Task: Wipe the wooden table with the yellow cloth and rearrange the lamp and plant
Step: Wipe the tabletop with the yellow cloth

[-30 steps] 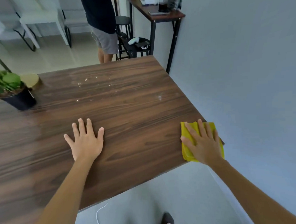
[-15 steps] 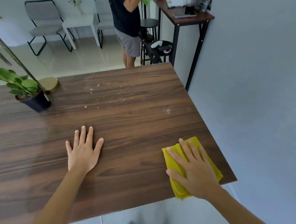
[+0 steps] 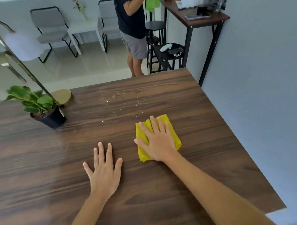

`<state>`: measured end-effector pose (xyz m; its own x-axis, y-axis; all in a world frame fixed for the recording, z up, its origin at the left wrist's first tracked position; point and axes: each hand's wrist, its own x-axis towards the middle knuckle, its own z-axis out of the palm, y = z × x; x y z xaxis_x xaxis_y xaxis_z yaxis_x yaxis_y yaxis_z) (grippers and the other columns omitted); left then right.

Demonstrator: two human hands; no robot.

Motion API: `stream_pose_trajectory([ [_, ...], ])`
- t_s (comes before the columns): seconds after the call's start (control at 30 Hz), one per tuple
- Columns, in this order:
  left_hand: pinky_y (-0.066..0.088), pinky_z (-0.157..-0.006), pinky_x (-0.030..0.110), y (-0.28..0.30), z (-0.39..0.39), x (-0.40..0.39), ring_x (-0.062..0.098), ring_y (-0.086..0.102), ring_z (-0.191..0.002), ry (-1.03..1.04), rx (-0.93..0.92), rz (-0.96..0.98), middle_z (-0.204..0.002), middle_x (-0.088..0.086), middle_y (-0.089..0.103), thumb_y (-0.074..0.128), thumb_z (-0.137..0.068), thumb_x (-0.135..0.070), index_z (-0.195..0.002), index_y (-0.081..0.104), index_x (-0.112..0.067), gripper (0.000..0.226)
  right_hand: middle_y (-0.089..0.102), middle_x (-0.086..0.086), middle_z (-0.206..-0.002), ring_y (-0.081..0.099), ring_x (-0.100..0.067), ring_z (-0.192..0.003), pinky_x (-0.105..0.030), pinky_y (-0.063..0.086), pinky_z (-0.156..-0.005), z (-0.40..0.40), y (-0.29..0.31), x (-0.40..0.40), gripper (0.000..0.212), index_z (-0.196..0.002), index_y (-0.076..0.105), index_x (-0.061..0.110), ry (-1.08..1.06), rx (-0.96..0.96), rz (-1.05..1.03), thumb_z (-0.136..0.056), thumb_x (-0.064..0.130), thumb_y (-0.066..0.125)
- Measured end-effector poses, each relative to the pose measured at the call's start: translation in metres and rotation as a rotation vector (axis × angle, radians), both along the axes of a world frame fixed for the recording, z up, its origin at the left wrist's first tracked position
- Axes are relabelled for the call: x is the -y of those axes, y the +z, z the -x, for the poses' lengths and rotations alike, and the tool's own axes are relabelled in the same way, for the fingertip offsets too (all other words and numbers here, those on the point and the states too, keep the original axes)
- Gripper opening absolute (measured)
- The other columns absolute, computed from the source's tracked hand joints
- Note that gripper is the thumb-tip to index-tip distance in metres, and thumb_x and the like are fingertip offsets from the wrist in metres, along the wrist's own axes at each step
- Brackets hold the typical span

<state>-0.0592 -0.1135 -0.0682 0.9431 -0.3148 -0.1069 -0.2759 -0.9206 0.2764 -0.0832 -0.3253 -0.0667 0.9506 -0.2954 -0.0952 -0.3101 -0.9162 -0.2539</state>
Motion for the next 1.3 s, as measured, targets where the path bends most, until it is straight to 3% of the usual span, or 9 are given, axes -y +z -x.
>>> stream_pose_trajectory([
  [0.2, -0.008, -0.111, 0.061, 0.006, -0.088, -0.016, 0.022, -0.012, -0.146, 0.164, 0.097, 0.029, -0.160, 0.005, -0.008, 0.028, -0.096, -0.045, -0.150, 0.008, -0.015, 0.065, 0.019, -0.004, -0.162, 0.021, -0.031, -0.148, -0.052, 0.019, -0.116, 0.137, -0.005, 0.072, 0.069, -0.150, 0.014, 0.051, -0.123, 0.008, 0.149, -0.087, 0.080, 0.015],
  [0.3, -0.005, -0.113, 0.062, 0.003, -0.112, -0.007, 0.026, -0.008, -0.146, 0.281, 0.065, 0.012, -0.160, 0.012, -0.002, 0.026, -0.095, -0.048, -0.150, 0.008, -0.007, 0.070, 0.018, -0.009, -0.162, 0.020, -0.036, -0.146, -0.057, 0.019, -0.115, 0.094, -0.001, 0.132, 0.075, -0.150, 0.004, 0.051, -0.332, -0.080, 0.190, -0.081, 0.082, 0.004],
  [0.43, 0.000, -0.114, 0.060, -0.004, -0.115, -0.001, 0.029, -0.003, -0.146, 0.324, 0.062, -0.070, -0.159, 0.018, 0.005, 0.022, -0.095, -0.050, -0.147, 0.006, 0.002, 0.075, 0.001, -0.015, -0.163, -0.001, -0.042, -0.148, -0.063, 0.001, -0.116, -0.035, 0.008, 0.164, 0.079, -0.152, 0.007, 0.045, -0.603, -0.050, -0.001, -0.082, 0.082, 0.012],
  [0.57, 0.003, -0.114, 0.057, -0.004, -0.113, 0.000, 0.029, -0.002, -0.147, 0.333, 0.073, -0.092, -0.159, 0.018, 0.004, 0.022, -0.095, -0.050, -0.147, 0.004, 0.002, 0.076, -0.005, -0.015, -0.164, -0.008, -0.042, -0.148, -0.061, -0.004, -0.117, -0.119, 0.004, 0.098, 0.077, -0.153, 0.004, 0.041, -0.332, -0.085, -0.016, -0.086, 0.078, 0.013],
  [0.73, 0.004, -0.116, 0.056, -0.005, -0.113, -0.001, 0.028, -0.002, -0.147, 0.331, 0.089, -0.107, -0.159, 0.016, 0.004, 0.020, -0.095, -0.052, -0.148, 0.004, 0.000, 0.076, 0.005, -0.002, -0.165, 0.003, -0.029, -0.151, -0.050, 0.003, -0.120, -0.020, -0.003, 0.071, 0.070, -0.150, 0.011, 0.050, 0.131, 0.028, 0.057, -0.086, 0.079, 0.014],
  [0.87, 0.003, -0.116, 0.055, -0.007, -0.115, 0.000, 0.027, -0.004, -0.147, 0.336, 0.091, -0.125, -0.159, 0.015, 0.001, 0.018, -0.094, -0.053, -0.148, 0.003, -0.002, 0.076, 0.011, -0.002, -0.164, 0.014, -0.030, -0.149, -0.051, 0.014, -0.118, 0.020, -0.001, 0.165, 0.072, -0.148, 0.001, 0.055, 0.000, -0.053, 0.166, -0.082, 0.083, 0.004],
  [1.07, 0.002, -0.116, 0.054, -0.005, -0.116, 0.002, 0.027, -0.004, -0.147, 0.344, 0.089, -0.140, -0.160, 0.013, -0.001, 0.019, -0.095, -0.052, -0.149, 0.001, -0.004, 0.074, -0.005, -0.014, -0.164, -0.008, -0.043, -0.147, -0.063, -0.003, -0.115, -0.153, 0.007, 0.195, 0.082, -0.151, 0.004, 0.048, -0.364, -0.065, -0.023, -0.079, 0.087, 0.011],
  [1.17, 0.003, -0.116, 0.054, -0.005, -0.116, 0.002, 0.027, -0.003, -0.147, 0.340, 0.091, -0.141, -0.160, 0.013, 0.000, 0.021, -0.095, -0.051, -0.149, 0.003, -0.004, 0.074, -0.008, -0.015, -0.163, -0.010, -0.043, -0.147, -0.062, -0.005, -0.116, -0.195, 0.006, 0.130, 0.081, -0.152, 0.003, 0.046, -0.175, -0.086, -0.017, -0.081, 0.084, 0.012],
  [1.3, 0.004, -0.117, 0.054, -0.007, -0.116, 0.000, 0.025, -0.004, -0.147, 0.339, 0.093, -0.141, -0.160, 0.011, 0.000, 0.020, -0.094, -0.052, -0.149, 0.003, -0.005, 0.074, -0.002, -0.007, -0.165, -0.003, -0.033, -0.150, -0.054, -0.002, -0.119, -0.123, 0.002, 0.085, 0.081, -0.151, 0.006, 0.050, 0.210, -0.030, 0.041, -0.078, 0.084, 0.003],
])
